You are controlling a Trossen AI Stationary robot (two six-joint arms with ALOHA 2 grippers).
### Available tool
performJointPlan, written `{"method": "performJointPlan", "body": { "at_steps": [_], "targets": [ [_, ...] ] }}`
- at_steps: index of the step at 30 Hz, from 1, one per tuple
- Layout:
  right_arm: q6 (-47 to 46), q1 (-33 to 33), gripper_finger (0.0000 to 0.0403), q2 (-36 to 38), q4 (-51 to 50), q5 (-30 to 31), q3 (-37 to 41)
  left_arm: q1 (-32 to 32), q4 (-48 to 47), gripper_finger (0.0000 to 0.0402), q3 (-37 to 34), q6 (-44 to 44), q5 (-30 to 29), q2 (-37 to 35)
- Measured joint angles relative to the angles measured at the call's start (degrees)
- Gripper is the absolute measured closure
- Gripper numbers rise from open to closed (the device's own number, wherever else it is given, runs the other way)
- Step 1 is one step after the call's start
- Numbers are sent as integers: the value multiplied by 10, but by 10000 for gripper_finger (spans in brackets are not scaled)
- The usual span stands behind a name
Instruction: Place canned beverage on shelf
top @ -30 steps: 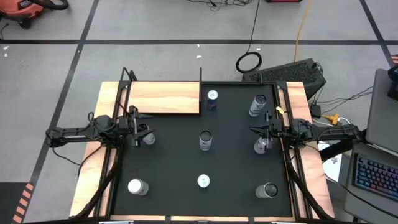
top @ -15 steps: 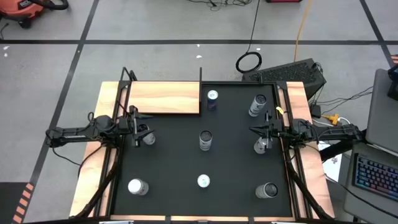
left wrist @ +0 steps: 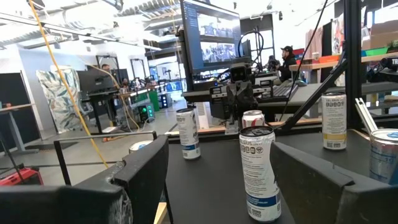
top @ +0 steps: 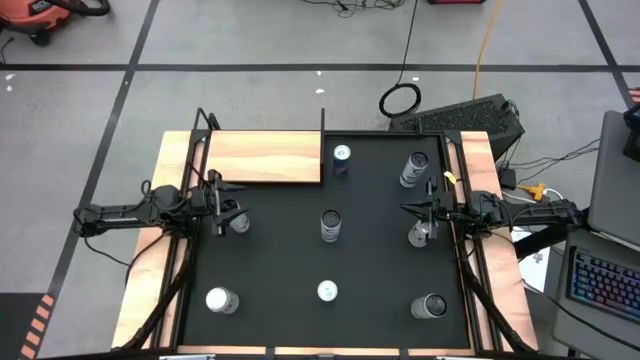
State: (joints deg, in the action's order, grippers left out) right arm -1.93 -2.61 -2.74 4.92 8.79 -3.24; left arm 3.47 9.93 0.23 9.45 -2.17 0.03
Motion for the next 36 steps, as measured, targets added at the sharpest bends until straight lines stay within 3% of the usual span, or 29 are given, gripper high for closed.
{"method": "performJointPlan", "body": {
  "at_steps": [36],
  "targets": [
    [-4,0,403,0,-7,0,0,0,0,118,0,0,0,0]
  ]
}}
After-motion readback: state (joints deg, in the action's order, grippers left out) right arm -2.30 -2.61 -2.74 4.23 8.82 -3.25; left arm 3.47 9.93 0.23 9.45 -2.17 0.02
